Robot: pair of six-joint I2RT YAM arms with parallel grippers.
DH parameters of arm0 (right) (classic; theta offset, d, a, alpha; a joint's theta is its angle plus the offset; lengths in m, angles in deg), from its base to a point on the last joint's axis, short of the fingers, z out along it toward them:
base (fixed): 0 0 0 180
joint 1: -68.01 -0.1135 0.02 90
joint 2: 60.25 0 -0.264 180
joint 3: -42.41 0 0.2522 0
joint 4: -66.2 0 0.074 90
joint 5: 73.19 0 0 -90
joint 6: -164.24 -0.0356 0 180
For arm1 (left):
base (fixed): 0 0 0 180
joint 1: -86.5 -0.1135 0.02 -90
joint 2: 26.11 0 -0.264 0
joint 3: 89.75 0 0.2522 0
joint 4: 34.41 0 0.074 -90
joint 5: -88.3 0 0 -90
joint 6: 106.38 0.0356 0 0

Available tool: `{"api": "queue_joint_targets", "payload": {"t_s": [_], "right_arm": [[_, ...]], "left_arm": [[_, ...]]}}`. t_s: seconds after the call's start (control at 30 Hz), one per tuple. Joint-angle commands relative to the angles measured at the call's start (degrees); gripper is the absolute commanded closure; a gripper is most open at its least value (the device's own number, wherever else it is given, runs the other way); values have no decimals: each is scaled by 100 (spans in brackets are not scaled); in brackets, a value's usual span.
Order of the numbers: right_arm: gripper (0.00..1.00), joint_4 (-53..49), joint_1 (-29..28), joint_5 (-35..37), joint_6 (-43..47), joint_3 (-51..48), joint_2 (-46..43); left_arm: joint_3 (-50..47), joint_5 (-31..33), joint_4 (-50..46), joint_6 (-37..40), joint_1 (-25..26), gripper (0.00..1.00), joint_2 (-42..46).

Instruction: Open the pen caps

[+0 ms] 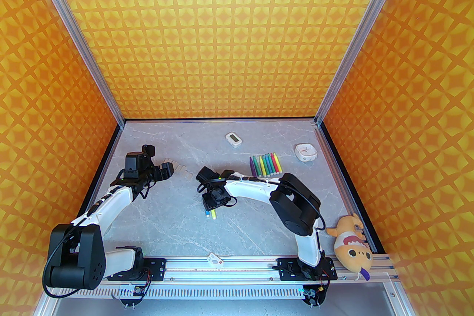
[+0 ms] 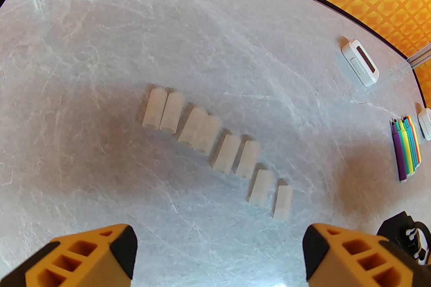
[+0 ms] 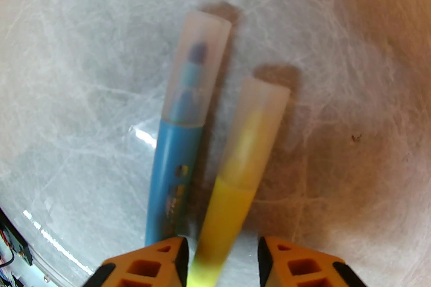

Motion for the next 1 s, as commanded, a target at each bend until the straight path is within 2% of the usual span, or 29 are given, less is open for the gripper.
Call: {"api": "queue_joint_targets", "payload": {"t_s": [0.0,0.17,0.57,0.87,0.97], "right_arm": [[63,-409,-46,380,-42,207,174],[70,-777,-40,660,125,437,354],[76,-1154,-36,878,413,814,768],[90,-753,86,741,484,572,673],[95,-425,243,594,501,316,405]], "left_arm": [[-59,29,74,17,-58,14,96],[-37,24,43,42,-61,14,144],[-128,29,140,45,-65,14,232],[-156,-187,199,64,-60,15,236],[-162,-479,297,25,-58,15,202]]}}
